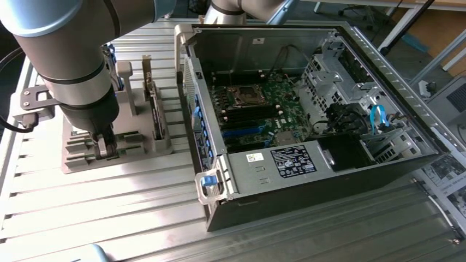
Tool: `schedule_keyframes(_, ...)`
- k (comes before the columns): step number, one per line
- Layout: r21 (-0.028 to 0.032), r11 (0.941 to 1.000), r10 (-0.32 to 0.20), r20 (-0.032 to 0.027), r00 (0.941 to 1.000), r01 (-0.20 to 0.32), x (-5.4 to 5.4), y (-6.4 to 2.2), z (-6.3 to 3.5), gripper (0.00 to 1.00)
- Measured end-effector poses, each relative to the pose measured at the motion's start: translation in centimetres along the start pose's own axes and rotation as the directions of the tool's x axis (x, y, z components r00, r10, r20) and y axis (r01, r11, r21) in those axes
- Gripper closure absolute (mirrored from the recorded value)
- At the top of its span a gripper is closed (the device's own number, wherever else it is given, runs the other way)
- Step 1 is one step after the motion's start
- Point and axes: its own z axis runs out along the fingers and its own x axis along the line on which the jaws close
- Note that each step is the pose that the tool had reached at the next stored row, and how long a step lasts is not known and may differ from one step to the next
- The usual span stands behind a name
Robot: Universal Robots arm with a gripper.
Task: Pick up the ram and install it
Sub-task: 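Pick up the ram and move it above insertion slot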
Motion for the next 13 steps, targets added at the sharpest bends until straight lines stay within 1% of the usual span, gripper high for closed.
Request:
schedule_keyframes(1,0.0,1.0,0.0,0.0,1.0,0.0,0.0,0.0,0.0,0.71)
schedule_keyframes(3,0.0001,1.0,0.0,0.0001,1.0,0.0,0.0,0.0,0.0,0.84)
schedule_keyframes(4,0.0001,1.0,0.0,0.0,1.0,0.0,0.0,0.0,0.0,0.84)
schedule_keyframes(5,0.0,1.0,0.0,0.0,1.0,0.0,0.0,0.0,0.0,0.87)
schedule_keyframes(13,0.0001,1.0,0.0,0.0001,1.0,0.0,0.0,0.0,0.0,0.87)
